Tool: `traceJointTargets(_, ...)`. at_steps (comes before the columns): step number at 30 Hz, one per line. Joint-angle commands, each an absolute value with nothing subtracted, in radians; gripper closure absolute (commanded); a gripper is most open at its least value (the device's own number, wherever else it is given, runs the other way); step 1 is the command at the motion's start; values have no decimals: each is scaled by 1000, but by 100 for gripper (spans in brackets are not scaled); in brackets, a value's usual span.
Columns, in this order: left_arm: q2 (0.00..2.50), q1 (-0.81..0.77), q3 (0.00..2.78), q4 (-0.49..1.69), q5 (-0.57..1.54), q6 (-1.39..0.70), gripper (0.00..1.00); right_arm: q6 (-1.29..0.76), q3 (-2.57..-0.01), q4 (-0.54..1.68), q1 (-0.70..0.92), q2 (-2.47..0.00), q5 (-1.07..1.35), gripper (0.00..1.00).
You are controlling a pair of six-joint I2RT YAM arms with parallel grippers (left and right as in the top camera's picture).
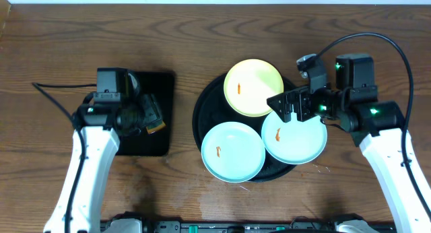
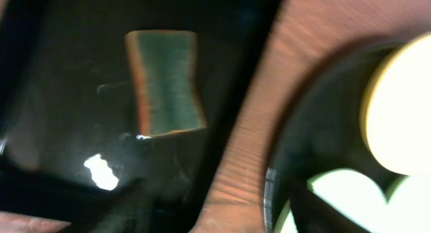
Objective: Clean dirty plates on tray and stack at the side
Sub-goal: 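Move left gripper to the sponge and right gripper over the plates, then grasp the orange-green sponge in the black tray with the left gripper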
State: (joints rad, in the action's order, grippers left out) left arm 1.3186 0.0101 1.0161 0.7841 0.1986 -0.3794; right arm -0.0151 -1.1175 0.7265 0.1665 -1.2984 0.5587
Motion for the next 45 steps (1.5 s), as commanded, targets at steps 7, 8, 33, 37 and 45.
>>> traceJointTargets(7, 1615, 4, 1028, 696, -7, -503, 54, -30, -1142, 710, 159, -1306, 693, 36)
traceJointTargets(8, 1652, 4, 1028, 681, 0, -498, 54, -30, -1142, 710, 159, -1306, 693, 37)
traceJointTargets(33, 1656, 5, 1061, 648, 40, -347, 48, -29, -1142, 728, 159, -1307, 677, 31)
traceJointTargets(37, 1697, 5, 1015, 555, 41, -311, 49, -29, -1142, 726, 159, -1307, 663, 31)
traceJointTargets(45, 1860, 6, 988, 475, 40, -307, 88, -30, -1142, 727, 159, -1308, 655, 28)
